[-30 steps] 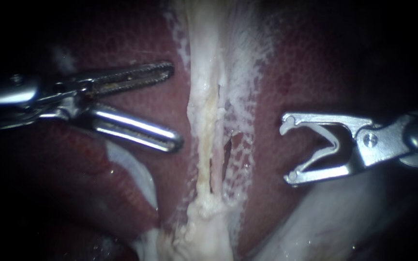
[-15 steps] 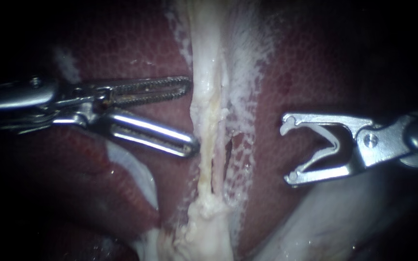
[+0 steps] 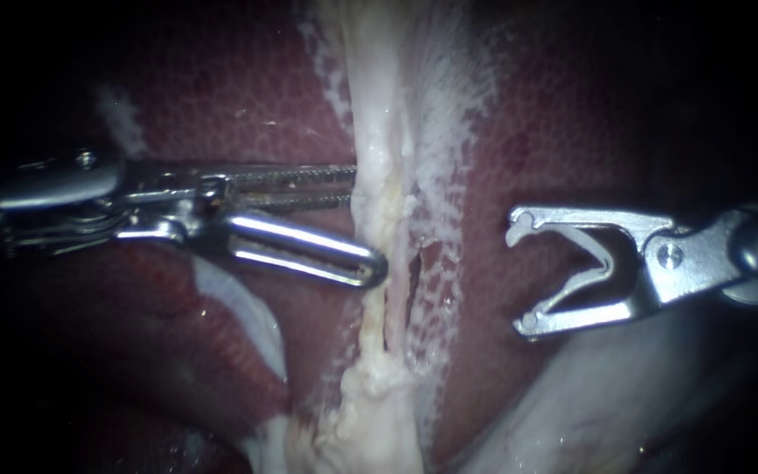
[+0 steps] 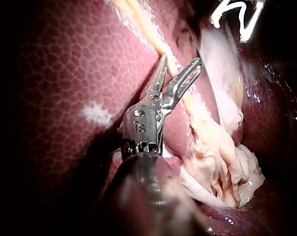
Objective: Grabbing gallbladder
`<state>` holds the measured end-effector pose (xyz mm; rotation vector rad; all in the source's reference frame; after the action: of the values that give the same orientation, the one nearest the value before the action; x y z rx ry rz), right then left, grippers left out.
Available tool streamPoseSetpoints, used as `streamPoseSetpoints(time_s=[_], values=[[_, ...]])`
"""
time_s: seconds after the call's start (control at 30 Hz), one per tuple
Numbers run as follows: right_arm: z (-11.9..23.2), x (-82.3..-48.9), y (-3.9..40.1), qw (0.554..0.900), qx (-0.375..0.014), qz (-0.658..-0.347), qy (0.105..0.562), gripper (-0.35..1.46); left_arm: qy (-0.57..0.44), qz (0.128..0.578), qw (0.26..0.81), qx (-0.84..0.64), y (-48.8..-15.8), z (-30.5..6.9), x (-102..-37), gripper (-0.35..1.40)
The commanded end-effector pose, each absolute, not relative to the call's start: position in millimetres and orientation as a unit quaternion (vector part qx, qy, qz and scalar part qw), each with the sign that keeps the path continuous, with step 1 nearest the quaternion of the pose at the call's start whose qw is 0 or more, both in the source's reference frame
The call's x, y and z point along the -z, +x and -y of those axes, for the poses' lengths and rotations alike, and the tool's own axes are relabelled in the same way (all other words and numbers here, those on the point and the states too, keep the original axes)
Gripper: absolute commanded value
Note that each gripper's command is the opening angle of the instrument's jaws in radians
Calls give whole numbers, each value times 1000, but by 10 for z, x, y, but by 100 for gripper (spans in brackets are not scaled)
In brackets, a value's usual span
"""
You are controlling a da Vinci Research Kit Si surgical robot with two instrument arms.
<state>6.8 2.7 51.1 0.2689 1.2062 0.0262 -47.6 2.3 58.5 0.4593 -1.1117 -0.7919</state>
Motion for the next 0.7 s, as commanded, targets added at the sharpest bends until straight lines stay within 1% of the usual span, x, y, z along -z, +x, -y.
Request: streamPoseSetpoints(time_s=[0.03,0.13,0.2,0.23,0.43,0.7], values=[[-27,-511,68,815,-12,-565,126,60,212,507,753,362,-475,-24,-586,21],[-27,-511,68,815,-12,-565,126,60,215,504,750,369,-472,-26,-590,7],[-27,-511,68,815,-12,-565,126,60,216,502,749,375,-470,-28,-592,-10],[-27,-511,68,815,-12,-565,126,60,219,499,748,379,-468,-29,-593,-35],[-27,-511,68,815,-12,-565,126,60,224,488,744,396,-458,-35,-594,-35],[-27,-511,68,815,-12,-565,126,60,231,481,743,404,-456,-34,-594,-35]])
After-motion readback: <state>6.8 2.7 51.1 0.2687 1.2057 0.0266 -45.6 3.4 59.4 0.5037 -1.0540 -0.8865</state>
